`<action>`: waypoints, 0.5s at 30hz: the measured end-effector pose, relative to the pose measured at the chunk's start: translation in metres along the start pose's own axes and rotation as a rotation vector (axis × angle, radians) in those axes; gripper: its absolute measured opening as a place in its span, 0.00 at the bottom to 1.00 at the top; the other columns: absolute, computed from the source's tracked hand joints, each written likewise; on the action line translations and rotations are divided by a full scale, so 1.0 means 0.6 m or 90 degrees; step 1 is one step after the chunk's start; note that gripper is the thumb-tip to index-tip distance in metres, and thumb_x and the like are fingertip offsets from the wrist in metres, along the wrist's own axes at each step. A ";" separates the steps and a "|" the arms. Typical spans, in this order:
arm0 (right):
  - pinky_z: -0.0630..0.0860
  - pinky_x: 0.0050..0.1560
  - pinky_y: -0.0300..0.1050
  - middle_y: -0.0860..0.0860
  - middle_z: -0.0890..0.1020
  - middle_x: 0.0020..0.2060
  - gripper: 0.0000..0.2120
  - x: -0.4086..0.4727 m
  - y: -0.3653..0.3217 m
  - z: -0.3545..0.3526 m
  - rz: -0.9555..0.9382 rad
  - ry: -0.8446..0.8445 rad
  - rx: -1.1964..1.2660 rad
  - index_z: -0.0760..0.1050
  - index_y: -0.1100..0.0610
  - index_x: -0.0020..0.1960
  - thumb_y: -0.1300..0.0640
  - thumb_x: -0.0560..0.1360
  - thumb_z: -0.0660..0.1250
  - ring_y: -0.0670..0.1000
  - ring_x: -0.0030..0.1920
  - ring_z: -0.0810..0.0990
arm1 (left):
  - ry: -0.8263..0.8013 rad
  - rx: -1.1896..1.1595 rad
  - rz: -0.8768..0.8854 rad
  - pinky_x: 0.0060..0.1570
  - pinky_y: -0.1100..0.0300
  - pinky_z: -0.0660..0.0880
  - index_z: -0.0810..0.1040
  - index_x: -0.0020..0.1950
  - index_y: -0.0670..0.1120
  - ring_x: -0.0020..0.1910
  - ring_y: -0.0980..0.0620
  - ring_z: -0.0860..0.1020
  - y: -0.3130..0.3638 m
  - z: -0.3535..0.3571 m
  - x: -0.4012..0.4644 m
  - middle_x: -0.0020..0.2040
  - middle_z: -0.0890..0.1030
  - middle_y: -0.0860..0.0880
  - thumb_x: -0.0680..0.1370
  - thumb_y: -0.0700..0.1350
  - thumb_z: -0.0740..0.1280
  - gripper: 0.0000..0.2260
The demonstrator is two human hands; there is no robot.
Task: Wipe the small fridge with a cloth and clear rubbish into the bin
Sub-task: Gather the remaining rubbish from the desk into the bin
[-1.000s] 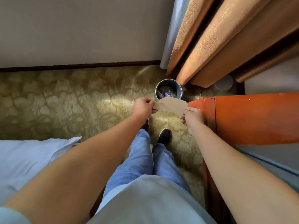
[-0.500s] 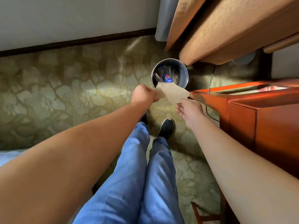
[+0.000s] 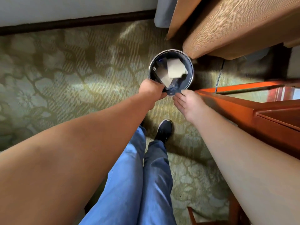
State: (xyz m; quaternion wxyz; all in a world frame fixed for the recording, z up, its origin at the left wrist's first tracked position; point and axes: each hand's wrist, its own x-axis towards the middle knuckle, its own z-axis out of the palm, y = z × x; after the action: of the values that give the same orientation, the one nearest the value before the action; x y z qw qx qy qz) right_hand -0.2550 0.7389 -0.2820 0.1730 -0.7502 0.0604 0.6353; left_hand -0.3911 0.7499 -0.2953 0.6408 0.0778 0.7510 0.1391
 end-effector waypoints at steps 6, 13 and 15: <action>0.82 0.48 0.41 0.52 0.85 0.54 0.10 -0.043 0.008 -0.003 -0.006 -0.012 -0.049 0.74 0.58 0.63 0.56 0.82 0.63 0.48 0.49 0.85 | 0.014 -0.050 -0.009 0.45 0.55 0.84 0.80 0.47 0.38 0.39 0.47 0.86 -0.026 -0.013 -0.045 0.40 0.87 0.42 0.80 0.40 0.70 0.05; 0.78 0.37 0.39 0.47 0.77 0.31 0.06 -0.149 0.022 -0.041 -0.067 0.007 -0.149 0.78 0.55 0.45 0.54 0.79 0.68 0.45 0.31 0.76 | 0.014 -0.012 0.050 0.31 0.64 0.80 0.78 0.53 0.34 0.31 0.51 0.82 -0.035 -0.016 -0.170 0.38 0.84 0.42 0.85 0.41 0.61 0.11; 0.74 0.32 0.39 0.47 0.72 0.27 0.10 -0.204 0.023 -0.058 -0.077 0.031 -0.172 0.76 0.55 0.43 0.50 0.79 0.67 0.46 0.29 0.71 | -0.002 0.044 0.069 0.31 0.64 0.77 0.76 0.50 0.37 0.32 0.52 0.77 -0.033 -0.016 -0.234 0.37 0.80 0.45 0.86 0.42 0.56 0.13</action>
State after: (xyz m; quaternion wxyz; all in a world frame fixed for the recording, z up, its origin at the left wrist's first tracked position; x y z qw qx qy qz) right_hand -0.2494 0.6985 -0.1609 0.1065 -0.7843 -0.0667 0.6076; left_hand -0.3757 0.6889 -0.1681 0.6302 0.1405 0.7492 0.1479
